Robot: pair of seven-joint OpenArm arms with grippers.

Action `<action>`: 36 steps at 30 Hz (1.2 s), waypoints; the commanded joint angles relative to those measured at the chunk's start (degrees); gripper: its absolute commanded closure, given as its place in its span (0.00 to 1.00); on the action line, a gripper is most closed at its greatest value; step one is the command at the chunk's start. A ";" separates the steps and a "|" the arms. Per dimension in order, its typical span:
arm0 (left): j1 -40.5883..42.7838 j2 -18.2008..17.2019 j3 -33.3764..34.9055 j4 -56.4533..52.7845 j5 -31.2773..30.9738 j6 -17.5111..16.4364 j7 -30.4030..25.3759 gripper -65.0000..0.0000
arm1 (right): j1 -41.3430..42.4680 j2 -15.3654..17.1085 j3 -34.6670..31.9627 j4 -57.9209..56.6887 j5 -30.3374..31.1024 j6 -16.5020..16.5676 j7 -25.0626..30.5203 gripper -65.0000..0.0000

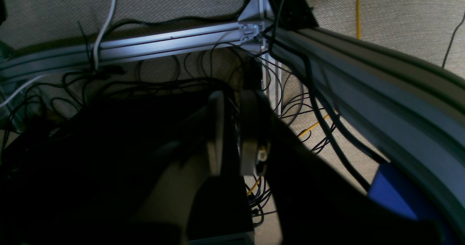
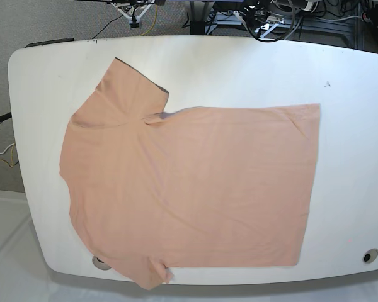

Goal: Fold the T-shirt properly

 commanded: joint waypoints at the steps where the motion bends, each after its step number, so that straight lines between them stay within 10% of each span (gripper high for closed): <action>1: 0.01 0.08 0.09 -0.03 -0.18 0.03 -0.11 0.88 | -0.22 0.44 0.00 0.00 -0.16 -0.49 0.34 0.98; 29: 1.67 -0.30 0.29 1.23 -0.14 0.12 -1.45 0.98 | -1.02 0.63 -0.01 0.72 0.15 -0.16 0.26 0.99; 36: 14.30 -3.43 0.06 19.42 -0.45 0.00 -1.60 0.97 | -10.69 4.26 -0.04 12.43 2.25 -0.17 -0.01 1.00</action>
